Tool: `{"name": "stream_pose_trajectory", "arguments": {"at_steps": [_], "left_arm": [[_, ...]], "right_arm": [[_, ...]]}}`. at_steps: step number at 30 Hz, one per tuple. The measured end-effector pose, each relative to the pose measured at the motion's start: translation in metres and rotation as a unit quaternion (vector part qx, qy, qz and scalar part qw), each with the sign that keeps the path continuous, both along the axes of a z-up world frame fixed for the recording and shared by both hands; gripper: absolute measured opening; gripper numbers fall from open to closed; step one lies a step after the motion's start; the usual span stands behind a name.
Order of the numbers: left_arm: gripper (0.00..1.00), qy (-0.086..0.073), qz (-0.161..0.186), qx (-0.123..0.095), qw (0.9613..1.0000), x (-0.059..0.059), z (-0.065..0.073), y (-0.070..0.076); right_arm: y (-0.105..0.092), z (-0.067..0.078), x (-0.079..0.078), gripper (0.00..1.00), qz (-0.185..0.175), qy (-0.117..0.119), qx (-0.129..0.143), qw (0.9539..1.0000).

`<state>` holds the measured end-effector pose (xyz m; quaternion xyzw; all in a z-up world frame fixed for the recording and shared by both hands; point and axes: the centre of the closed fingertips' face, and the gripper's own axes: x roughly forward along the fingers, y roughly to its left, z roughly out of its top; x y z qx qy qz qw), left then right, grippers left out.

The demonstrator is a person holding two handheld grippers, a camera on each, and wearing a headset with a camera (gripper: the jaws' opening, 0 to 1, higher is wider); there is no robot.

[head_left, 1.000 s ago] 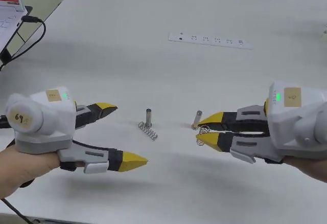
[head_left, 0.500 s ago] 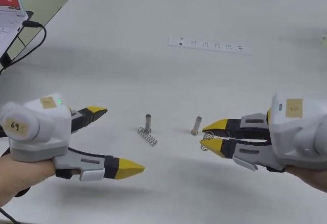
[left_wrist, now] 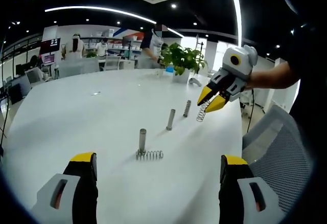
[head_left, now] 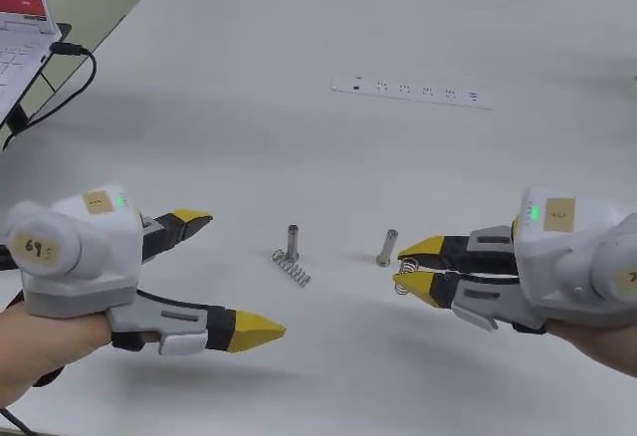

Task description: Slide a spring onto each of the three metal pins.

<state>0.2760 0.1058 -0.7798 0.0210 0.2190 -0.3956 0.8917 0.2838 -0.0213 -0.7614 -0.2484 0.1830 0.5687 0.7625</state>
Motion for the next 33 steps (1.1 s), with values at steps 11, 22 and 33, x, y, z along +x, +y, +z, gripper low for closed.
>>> {"name": "stream_pose_trajectory", "arguments": {"at_steps": [11, 22, 33], "left_arm": [[0.98, 0.005, 0.003, 0.002, 1.0000, -0.002, -0.003, 0.002], [0.98, 0.008, 0.007, 0.001, 0.9999, -0.005, -0.006, 0.004], [0.98, 0.010, 0.010, -0.001, 0.9999, -0.005, -0.007, 0.005]], "right_arm": [[-0.001, 0.008, 0.031, 0.08, -0.035, -0.012, 0.015, 0.9992], [0.001, 0.019, 0.054, 0.08, -0.076, -0.011, 0.048, 0.9959], [0.004, 0.020, 0.066, 0.08, -0.099, 0.009, 0.072, 0.9924]]}}
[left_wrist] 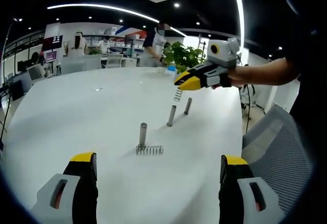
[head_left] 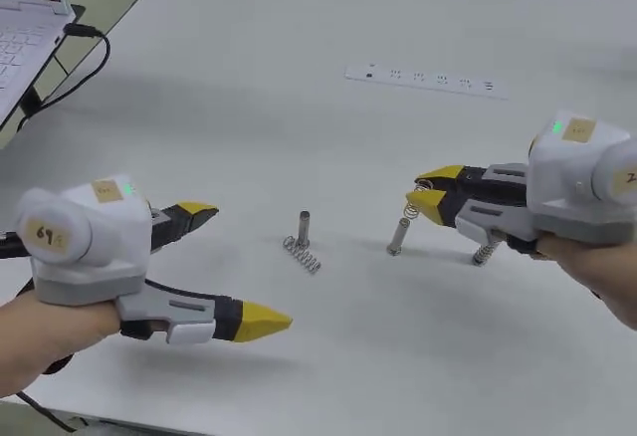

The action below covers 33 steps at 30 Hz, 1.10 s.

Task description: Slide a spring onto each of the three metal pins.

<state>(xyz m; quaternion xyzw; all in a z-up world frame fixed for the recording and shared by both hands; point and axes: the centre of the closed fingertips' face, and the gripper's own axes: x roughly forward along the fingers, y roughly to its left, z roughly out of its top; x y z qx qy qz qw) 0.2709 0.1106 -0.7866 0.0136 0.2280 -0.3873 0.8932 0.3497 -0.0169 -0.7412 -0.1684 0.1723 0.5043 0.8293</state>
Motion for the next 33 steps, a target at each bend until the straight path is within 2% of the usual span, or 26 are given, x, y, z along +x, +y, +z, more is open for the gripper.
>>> {"name": "stream_pose_trajectory", "arguments": {"at_steps": [7, 16, 25, 33], "left_arm": [[0.98, 0.003, 0.001, 0.000, 1.0000, -0.001, -0.002, 0.001], [0.98, 0.004, 0.004, -0.001, 1.0000, 0.001, -0.002, 0.003], [0.98, -0.001, 0.003, -0.002, 1.0000, 0.003, 0.002, 0.003], [0.98, -0.008, 0.002, 0.004, 1.0000, 0.009, 0.006, 0.008]], "right_arm": [[0.000, -0.009, 0.002, 0.08, -0.003, 0.015, -0.002, 0.9999], [0.000, -0.016, 0.003, 0.08, -0.004, 0.021, -0.006, 0.9997], [0.001, -0.021, 0.004, 0.08, -0.004, 0.026, -0.009, 0.9996], [0.001, -0.027, 0.002, 0.08, -0.002, 0.030, -0.014, 0.9995]]}}
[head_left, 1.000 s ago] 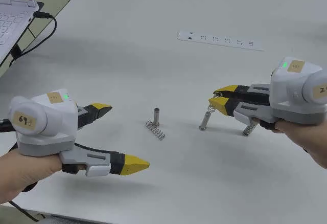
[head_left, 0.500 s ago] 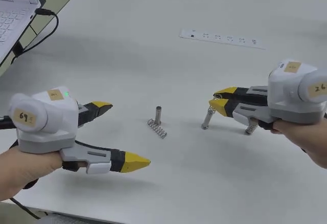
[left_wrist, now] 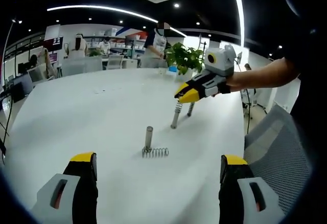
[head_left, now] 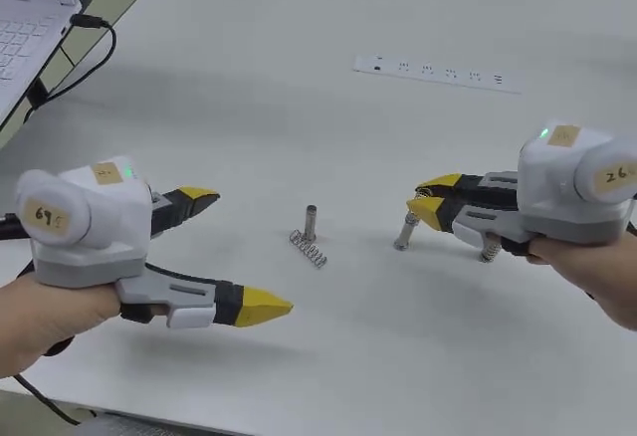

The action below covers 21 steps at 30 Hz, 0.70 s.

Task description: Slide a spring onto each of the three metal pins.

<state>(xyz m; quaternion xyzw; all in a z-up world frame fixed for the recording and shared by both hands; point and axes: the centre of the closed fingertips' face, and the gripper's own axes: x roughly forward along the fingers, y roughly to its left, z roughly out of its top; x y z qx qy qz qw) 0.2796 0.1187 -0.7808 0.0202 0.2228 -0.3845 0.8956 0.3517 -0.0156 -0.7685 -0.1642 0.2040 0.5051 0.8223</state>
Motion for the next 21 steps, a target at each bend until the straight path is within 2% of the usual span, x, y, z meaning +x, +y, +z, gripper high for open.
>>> {"name": "stream_pose_trajectory", "arguments": {"at_steps": [9, 21], "left_arm": [[0.98, -0.003, 0.000, 0.000, 1.0000, 0.003, 0.002, 0.001], [0.98, -0.007, 0.002, 0.001, 1.0000, 0.006, 0.006, 0.003]], "right_arm": [[0.000, -0.014, -0.003, 0.08, 0.004, 0.006, -0.013, 0.9999], [0.003, -0.039, -0.006, 0.08, 0.025, 0.014, -0.051, 0.9983]]}}
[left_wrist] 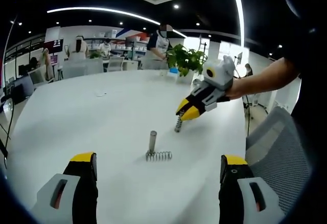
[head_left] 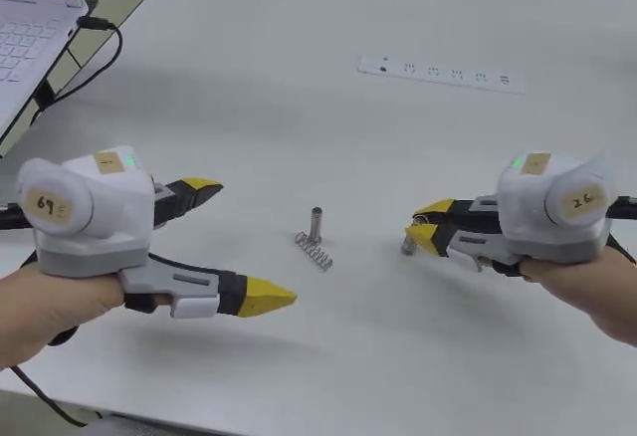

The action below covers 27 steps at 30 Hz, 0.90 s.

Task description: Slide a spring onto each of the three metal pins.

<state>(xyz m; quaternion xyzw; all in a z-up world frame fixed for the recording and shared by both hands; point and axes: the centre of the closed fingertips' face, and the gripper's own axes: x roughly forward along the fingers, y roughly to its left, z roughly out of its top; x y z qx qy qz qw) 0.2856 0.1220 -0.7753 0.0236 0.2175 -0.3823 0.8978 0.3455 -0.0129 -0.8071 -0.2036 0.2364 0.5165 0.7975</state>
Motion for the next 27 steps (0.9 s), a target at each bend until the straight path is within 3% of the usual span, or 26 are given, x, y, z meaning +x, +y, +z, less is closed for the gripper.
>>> {"name": "stream_pose_trajectory", "arguments": {"at_steps": [6, 7, 16, 20, 27], "left_arm": [[0.98, 0.001, 0.000, 0.001, 1.0000, 0.000, 0.001, 0.000], [0.98, 0.001, 0.000, 0.001, 1.0000, 0.000, 0.001, 0.000], [0.98, 0.000, -0.001, 0.000, 1.0000, 0.001, 0.003, -0.002], [0.98, -0.001, -0.002, 0.001, 1.0000, 0.000, 0.004, -0.003], [0.98, -0.005, -0.003, 0.000, 1.0000, 0.001, 0.006, -0.003]], "right_arm": [[-0.003, -0.012, 0.002, 0.08, 0.002, 0.006, -0.011, 0.9999], [-0.002, -0.009, 0.003, 0.08, 0.003, 0.003, -0.001, 1.0000], [-0.001, -0.012, 0.005, 0.09, 0.005, 0.008, -0.011, 0.9999], [0.001, -0.009, 0.005, 0.18, 0.002, 0.006, -0.004, 1.0000], [-0.002, 0.000, 0.003, 0.21, -0.007, 0.003, 0.002, 1.0000]]}}
